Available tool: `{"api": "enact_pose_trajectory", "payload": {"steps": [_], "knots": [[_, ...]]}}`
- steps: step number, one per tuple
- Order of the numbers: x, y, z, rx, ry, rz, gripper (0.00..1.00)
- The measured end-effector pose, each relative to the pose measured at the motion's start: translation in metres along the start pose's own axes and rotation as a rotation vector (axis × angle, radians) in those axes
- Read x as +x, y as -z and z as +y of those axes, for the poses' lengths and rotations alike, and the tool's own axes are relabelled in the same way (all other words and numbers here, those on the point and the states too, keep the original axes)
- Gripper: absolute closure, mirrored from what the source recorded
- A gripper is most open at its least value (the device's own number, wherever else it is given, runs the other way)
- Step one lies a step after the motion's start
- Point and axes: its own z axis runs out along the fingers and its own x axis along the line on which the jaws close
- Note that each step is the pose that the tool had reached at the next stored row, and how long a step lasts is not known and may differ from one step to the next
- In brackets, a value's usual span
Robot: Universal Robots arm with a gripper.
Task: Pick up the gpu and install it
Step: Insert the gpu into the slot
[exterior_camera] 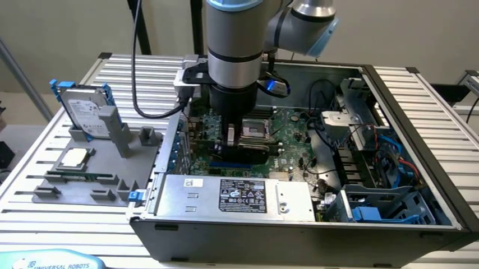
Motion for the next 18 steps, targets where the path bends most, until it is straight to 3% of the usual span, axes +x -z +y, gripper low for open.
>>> {"api": "enact_pose_trajectory", "payload": {"steps": [4,18], "knots": [[-0.0015,-0.0018,0.0036,0.0001,0.001,0.0006,0.73],[-0.0025,-0.0077,0.0044,0.0002,0.002,0.0031,0.73]]}}
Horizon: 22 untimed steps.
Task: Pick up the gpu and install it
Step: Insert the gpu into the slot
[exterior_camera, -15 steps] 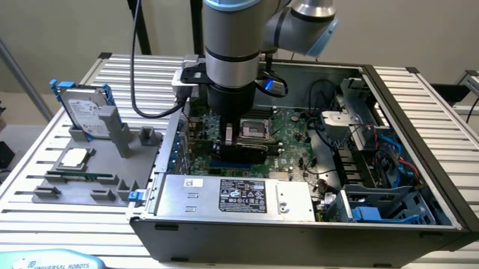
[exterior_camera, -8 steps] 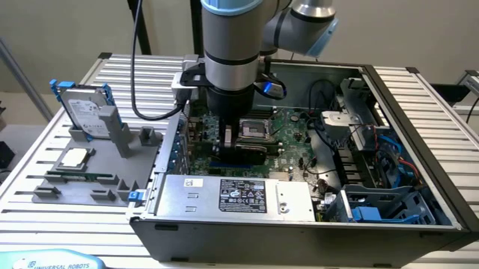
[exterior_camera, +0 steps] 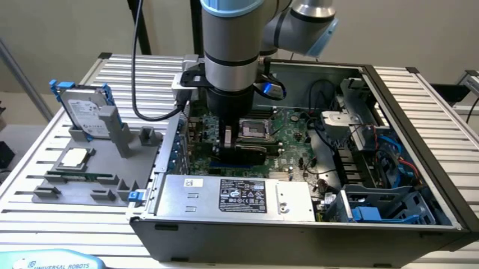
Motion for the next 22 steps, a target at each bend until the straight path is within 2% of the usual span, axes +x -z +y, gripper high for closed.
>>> {"api": "enact_pose_trajectory", "payload": {"steps": [5,11,22], "knots": [[-0.0003,-0.0001,0.0008,0.0000,0.000,0.0011,0.73],[-0.0003,-0.0023,0.0016,0.0001,0.000,0.0074,0.73],[-0.0021,-0.0054,0.0017,0.0001,0.000,0.0087,0.73]]}}
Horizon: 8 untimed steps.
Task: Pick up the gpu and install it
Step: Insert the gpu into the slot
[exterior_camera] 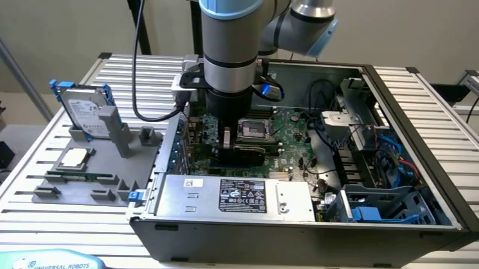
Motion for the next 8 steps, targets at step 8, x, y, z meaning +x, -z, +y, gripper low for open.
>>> {"api": "enact_pose_trajectory", "payload": {"steps": [8], "knots": [[-0.0010,-0.0016,0.0008,0.0006,0.000,0.0037,0.73]]}}
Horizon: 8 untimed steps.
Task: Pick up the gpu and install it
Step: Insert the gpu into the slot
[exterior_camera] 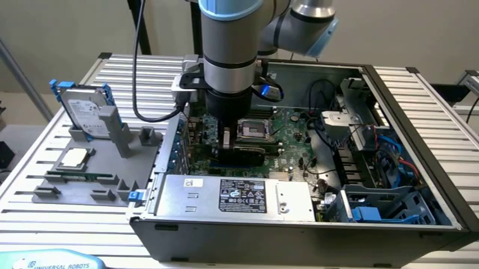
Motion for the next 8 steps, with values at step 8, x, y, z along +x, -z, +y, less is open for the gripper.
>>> {"api": "enact_pose_trajectory", "payload": {"steps": [8], "knots": [[-0.0003,-0.0022,0.0005,-0.0003,0.000,0.0058,0.73]]}}
